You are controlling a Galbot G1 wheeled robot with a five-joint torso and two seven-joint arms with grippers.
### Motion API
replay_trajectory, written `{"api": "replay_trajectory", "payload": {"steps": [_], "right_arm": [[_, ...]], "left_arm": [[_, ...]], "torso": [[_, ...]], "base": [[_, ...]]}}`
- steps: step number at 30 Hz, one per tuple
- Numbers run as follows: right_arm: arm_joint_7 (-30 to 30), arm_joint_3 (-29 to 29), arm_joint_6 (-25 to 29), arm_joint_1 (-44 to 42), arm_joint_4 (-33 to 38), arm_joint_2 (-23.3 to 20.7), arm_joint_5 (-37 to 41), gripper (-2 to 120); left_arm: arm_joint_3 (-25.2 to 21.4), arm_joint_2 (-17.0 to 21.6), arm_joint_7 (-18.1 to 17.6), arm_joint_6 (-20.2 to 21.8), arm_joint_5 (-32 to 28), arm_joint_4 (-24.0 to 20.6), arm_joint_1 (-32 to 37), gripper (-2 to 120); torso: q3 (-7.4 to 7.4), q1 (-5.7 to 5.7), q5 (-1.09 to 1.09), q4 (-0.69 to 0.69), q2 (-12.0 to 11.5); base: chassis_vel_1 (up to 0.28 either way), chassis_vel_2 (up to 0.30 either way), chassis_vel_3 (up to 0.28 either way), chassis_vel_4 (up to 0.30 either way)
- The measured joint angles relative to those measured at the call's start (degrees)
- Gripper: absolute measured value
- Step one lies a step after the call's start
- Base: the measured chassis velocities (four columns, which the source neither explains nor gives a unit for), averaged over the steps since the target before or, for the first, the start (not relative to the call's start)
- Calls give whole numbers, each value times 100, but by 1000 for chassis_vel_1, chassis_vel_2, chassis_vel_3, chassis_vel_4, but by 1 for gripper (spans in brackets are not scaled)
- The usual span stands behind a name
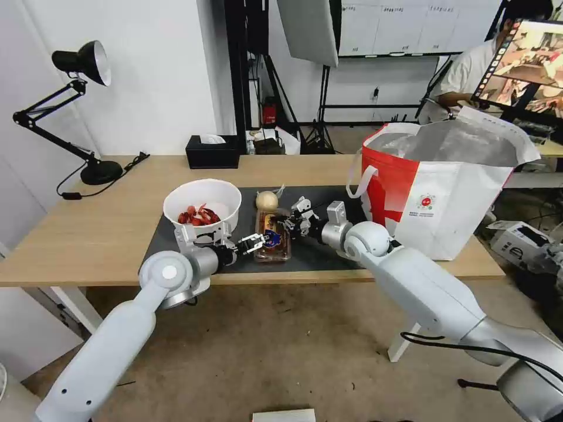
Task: Pick up the trash from the table and place it into the takeout bag.
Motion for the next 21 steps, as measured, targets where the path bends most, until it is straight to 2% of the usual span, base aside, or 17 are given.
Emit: {"api": "replay_trajectory", "payload": {"steps": [3,4,7,11,13,14,17,19,21], "right_arm": [[10,7,0,-2,0,9,16,0],[10,7,0,-2,0,9,16,0],[12,10,0,-2,0,11,21,0],[13,11,-1,-2,-1,13,22,0],[16,11,-2,1,0,18,26,0],[16,11,-2,1,0,18,26,0],[22,8,-4,12,2,25,42,0],[24,7,-5,14,6,27,46,0],[29,4,-8,16,19,27,52,0]], "left_arm": [[23,-3,-5,0,0,20,-1,75],[23,-3,-5,0,0,20,-1,75],[34,0,-5,0,0,21,0,61],[39,5,-5,0,0,21,9,51],[40,17,2,0,0,20,34,39],[40,17,2,0,0,20,34,39],[41,42,19,0,3,5,64,25],[41,45,20,-1,4,-3,71,21],[40,58,24,-2,31,-27,87,11]], "torso": [[0,0,0,0,0],[0,0,0,0,0],[0,0,0,0,0],[0,0,0,0,0],[0,0,0,0,0],[0,0,0,0,0],[0,0,0,0,0],[0,0,0,0,0],[0,0,0,0,0]], "base": [[0,0,0,0],[0,0,0,0],[0,0,0,0],[0,0,0,0],[0,0,0,0],[0,0,0,0],[0,0,0,0],[0,0,0,0],[0,0,0,0]]}}
